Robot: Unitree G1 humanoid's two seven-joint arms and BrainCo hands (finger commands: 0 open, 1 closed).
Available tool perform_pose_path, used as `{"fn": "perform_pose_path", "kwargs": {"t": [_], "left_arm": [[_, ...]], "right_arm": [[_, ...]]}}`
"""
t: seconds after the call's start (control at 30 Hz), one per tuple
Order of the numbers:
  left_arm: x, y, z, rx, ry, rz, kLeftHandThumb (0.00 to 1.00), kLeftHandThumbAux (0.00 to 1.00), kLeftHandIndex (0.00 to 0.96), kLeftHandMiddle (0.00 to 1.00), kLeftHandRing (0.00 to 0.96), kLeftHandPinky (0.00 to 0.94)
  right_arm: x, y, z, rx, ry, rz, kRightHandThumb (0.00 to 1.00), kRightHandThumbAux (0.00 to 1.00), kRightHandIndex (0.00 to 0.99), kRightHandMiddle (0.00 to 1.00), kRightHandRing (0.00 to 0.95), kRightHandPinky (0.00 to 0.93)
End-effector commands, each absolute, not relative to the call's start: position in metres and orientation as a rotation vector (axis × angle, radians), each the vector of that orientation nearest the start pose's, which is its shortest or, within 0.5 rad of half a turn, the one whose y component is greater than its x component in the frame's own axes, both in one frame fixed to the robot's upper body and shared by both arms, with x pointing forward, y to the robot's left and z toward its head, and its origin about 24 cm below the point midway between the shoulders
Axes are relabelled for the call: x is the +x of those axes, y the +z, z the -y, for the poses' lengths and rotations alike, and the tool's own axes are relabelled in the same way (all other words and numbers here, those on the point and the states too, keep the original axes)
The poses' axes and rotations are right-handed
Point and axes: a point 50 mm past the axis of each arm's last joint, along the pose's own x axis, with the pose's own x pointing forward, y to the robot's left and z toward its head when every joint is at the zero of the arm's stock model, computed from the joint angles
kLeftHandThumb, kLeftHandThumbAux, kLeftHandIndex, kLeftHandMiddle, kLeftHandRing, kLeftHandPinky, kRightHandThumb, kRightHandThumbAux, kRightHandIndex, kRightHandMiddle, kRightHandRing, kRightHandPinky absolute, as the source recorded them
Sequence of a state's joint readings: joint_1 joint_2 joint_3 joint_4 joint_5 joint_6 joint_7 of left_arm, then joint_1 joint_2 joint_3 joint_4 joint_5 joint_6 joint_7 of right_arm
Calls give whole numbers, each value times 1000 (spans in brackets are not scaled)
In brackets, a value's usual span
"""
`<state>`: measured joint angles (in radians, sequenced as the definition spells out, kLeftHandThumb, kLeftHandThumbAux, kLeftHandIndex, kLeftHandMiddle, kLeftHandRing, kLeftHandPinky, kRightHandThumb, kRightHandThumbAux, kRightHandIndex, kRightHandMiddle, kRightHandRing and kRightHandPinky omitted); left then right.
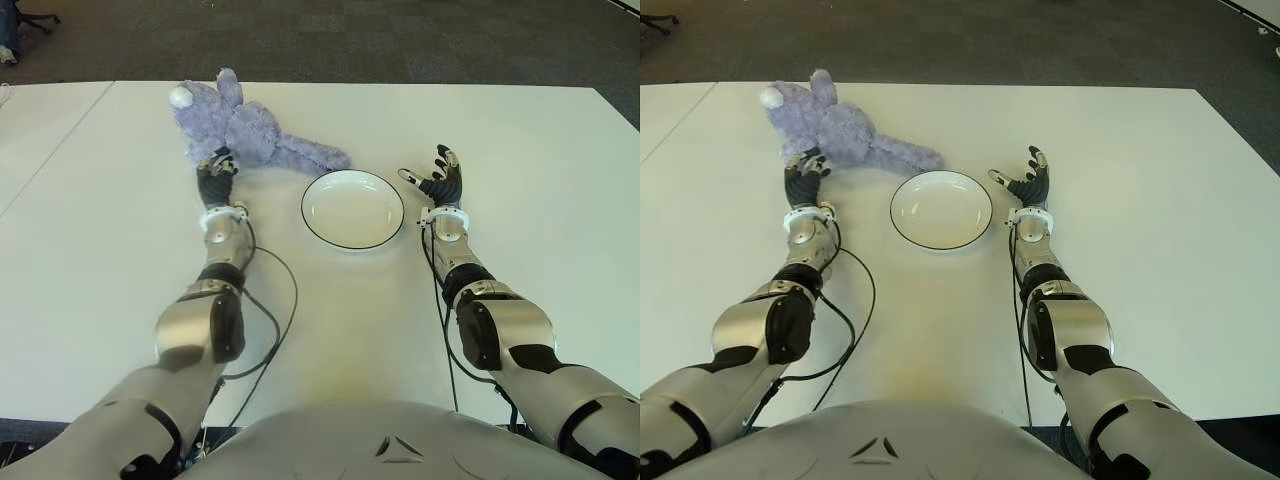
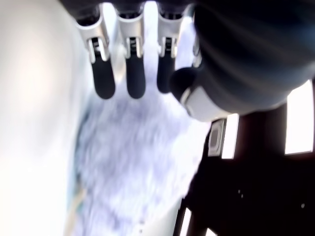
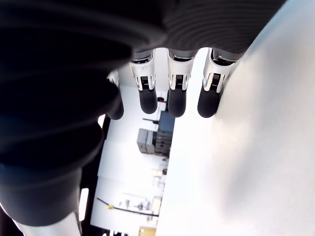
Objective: Put the doll into the plate.
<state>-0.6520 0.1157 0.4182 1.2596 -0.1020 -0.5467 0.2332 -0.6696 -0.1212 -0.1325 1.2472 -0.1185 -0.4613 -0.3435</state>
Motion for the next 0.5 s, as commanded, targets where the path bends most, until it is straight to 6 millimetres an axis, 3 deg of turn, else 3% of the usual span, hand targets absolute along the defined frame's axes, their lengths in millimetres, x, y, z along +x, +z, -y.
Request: {"fn": "perform_pose_path", "kwargs": {"t": [0.03, 0.37, 0.4, 0.43, 0.5], "left_arm": [[306, -23, -229, -204, 656, -201, 702, 724, 400, 208, 246, 284], [320, 2, -235, -162, 657, -81, 697, 719, 401, 184, 241, 304], [321, 3, -235, -159, 653, -74, 575, 744, 145, 171, 235, 298], [322, 4, -235, -157, 652, -70, 540, 752, 79, 168, 233, 297], [325, 10, -233, -141, 641, -42, 528, 746, 55, 161, 234, 296]], "right_arm": [[272, -77, 175, -217, -272, -514, 0, 857, 109, 92, 88, 120], [272, -77, 173, -218, -264, -511, 0, 869, 91, 98, 95, 131], [272, -77, 173, -217, -264, -511, 0, 870, 91, 99, 97, 132], [272, -77, 173, -217, -264, -512, 0, 870, 91, 99, 97, 133], [272, -77, 173, -216, -264, -512, 0, 872, 95, 98, 98, 135]]}}
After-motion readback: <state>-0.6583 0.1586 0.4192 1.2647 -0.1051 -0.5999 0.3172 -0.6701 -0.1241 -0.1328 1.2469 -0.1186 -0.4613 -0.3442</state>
